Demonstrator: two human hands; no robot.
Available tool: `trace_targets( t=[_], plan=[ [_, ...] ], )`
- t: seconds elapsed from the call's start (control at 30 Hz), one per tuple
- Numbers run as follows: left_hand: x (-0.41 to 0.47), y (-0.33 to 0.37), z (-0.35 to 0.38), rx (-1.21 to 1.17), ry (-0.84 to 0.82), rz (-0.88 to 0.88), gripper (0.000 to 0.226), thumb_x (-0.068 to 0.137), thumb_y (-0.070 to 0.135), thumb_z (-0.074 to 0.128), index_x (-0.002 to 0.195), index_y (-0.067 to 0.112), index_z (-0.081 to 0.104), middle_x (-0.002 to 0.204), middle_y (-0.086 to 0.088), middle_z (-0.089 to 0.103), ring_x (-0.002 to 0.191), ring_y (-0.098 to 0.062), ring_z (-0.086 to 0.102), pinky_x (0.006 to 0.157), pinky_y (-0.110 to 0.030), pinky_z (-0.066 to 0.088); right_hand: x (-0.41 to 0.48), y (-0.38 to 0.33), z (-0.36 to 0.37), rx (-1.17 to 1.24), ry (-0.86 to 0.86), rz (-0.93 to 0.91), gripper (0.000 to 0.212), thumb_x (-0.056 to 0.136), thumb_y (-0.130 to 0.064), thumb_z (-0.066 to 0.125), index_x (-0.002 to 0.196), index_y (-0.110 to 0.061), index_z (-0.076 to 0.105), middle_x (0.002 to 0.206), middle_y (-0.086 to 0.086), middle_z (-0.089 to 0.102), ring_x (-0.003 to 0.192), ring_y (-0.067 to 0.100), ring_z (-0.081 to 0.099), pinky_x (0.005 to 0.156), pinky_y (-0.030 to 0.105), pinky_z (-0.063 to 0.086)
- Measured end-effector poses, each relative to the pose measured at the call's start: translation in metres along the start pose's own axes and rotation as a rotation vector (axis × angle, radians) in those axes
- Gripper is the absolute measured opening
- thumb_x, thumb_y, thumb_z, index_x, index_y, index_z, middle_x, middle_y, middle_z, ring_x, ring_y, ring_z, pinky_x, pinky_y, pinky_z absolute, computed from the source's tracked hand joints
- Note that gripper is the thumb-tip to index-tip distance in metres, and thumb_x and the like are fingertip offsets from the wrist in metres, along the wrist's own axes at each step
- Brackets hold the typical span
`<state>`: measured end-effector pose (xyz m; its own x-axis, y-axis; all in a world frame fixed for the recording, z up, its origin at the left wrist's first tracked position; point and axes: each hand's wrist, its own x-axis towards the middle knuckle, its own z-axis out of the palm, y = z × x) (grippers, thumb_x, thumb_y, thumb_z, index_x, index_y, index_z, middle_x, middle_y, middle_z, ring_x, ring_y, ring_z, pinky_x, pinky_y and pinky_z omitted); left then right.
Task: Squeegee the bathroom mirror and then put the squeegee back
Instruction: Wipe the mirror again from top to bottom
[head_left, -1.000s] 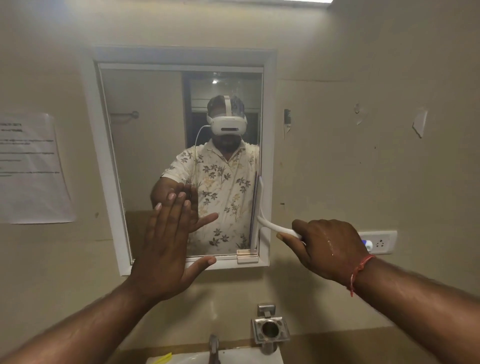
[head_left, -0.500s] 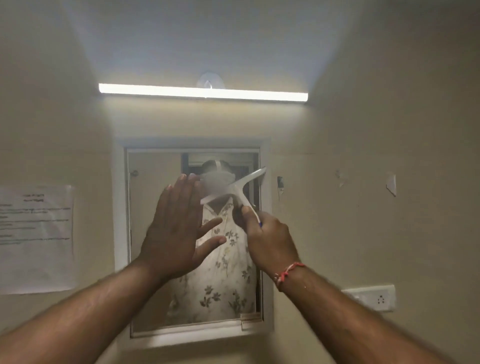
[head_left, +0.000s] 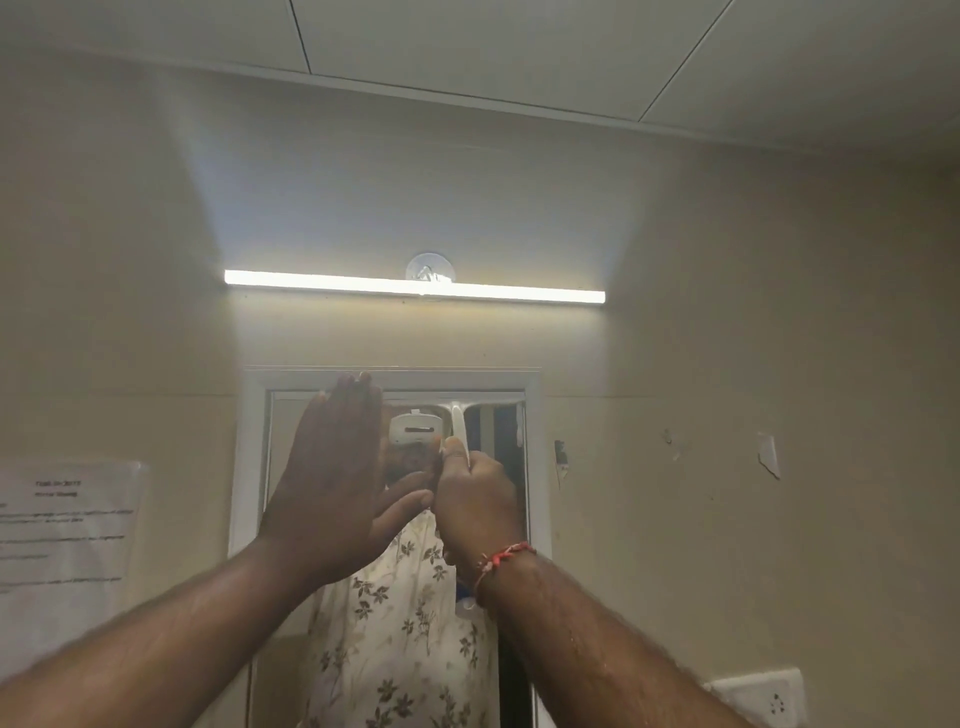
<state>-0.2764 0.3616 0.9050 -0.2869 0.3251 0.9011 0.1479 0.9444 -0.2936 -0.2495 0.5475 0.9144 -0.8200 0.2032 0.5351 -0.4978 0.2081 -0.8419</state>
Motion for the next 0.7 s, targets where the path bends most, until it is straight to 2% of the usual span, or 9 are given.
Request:
trace_targets(
  t=[0.1, 0.2, 0.27, 0.4, 0.47, 0.57, 0.7],
  plan=[
    [-0.006, -0.007, 0.003, -0.015, 0.000, -0.004, 0.117, 0.106, 0.089, 0.029, 0.181, 0.009, -0.014, 0.191, -0.014, -0.020, 0.180, -0.040, -0.004, 0.143, -0.068, 0.014, 0.000, -0.001, 0.006, 0.027, 0.016, 0.035, 0.050, 0.110, -0.066, 0.039, 0.107, -0.029, 0.074, 0.092, -0.006, 0.077, 0.086, 0.014, 0.076, 0.085, 0.046, 0.068],
    [-0.011, -0.011, 0.003, -0.024, -0.007, -0.006, 0.112, 0.108, 0.085, 0.029, 0.181, 0.014, -0.017, 0.192, -0.007, -0.019, 0.180, -0.036, -0.010, 0.143, -0.067, 0.012, 0.000, 0.003, 0.010, 0.000, 0.049, 0.028, 0.051, 0.104, -0.074, 0.037, 0.092, -0.036, 0.068, 0.092, -0.011, 0.075, 0.090, 0.014, 0.074, 0.090, 0.050, 0.066],
    [-0.012, -0.014, 0.003, -0.024, -0.044, -0.019, 0.112, 0.108, 0.085, 0.029, 0.183, 0.011, -0.010, 0.191, -0.009, -0.023, 0.180, -0.036, -0.012, 0.144, -0.066, 0.010, 0.001, 0.003, 0.011, -0.016, 0.054, 0.030, 0.050, 0.104, -0.075, 0.036, 0.090, -0.037, 0.067, 0.094, -0.013, 0.074, 0.092, 0.012, 0.072, 0.094, 0.050, 0.063],
    [-0.011, -0.013, 0.005, -0.009, -0.074, -0.016, 0.111, 0.108, 0.085, 0.030, 0.184, 0.009, 0.002, 0.190, -0.006, -0.025, 0.179, -0.031, -0.016, 0.145, -0.059, 0.000, 0.004, 0.002, 0.008, 0.010, 0.042, 0.031, 0.048, 0.111, -0.063, 0.040, 0.094, -0.030, 0.069, 0.097, -0.006, 0.076, 0.092, 0.014, 0.073, 0.093, 0.047, 0.063],
    [-0.014, -0.010, 0.006, -0.030, -0.080, -0.013, 0.112, 0.107, 0.085, 0.028, 0.184, 0.009, 0.001, 0.190, -0.005, -0.026, 0.180, -0.032, -0.014, 0.145, -0.059, 0.000, 0.003, 0.005, 0.008, 0.013, 0.047, 0.023, 0.047, 0.112, -0.062, 0.039, 0.090, -0.030, 0.066, 0.096, -0.007, 0.074, 0.092, 0.014, 0.071, 0.089, 0.042, 0.062],
    [-0.025, -0.005, 0.011, -0.031, -0.084, 0.000, 0.115, 0.107, 0.088, 0.023, 0.183, 0.006, -0.005, 0.192, -0.010, -0.019, 0.180, -0.036, -0.010, 0.145, -0.063, 0.005, -0.001, 0.010, 0.009, 0.033, 0.054, 0.014, 0.043, 0.115, -0.057, 0.040, 0.085, -0.033, 0.060, 0.090, -0.014, 0.066, 0.086, 0.008, 0.065, 0.071, 0.027, 0.052],
    [-0.045, 0.003, 0.018, -0.087, -0.064, -0.002, 0.115, 0.107, 0.088, 0.027, 0.183, 0.008, -0.005, 0.193, -0.013, -0.016, 0.180, -0.038, -0.009, 0.143, -0.068, 0.011, -0.006, 0.020, 0.007, 0.042, 0.051, 0.006, 0.032, 0.115, -0.056, 0.039, 0.103, -0.035, 0.059, 0.090, -0.020, 0.060, 0.085, 0.009, 0.062, 0.068, 0.021, 0.045]
  ],
)
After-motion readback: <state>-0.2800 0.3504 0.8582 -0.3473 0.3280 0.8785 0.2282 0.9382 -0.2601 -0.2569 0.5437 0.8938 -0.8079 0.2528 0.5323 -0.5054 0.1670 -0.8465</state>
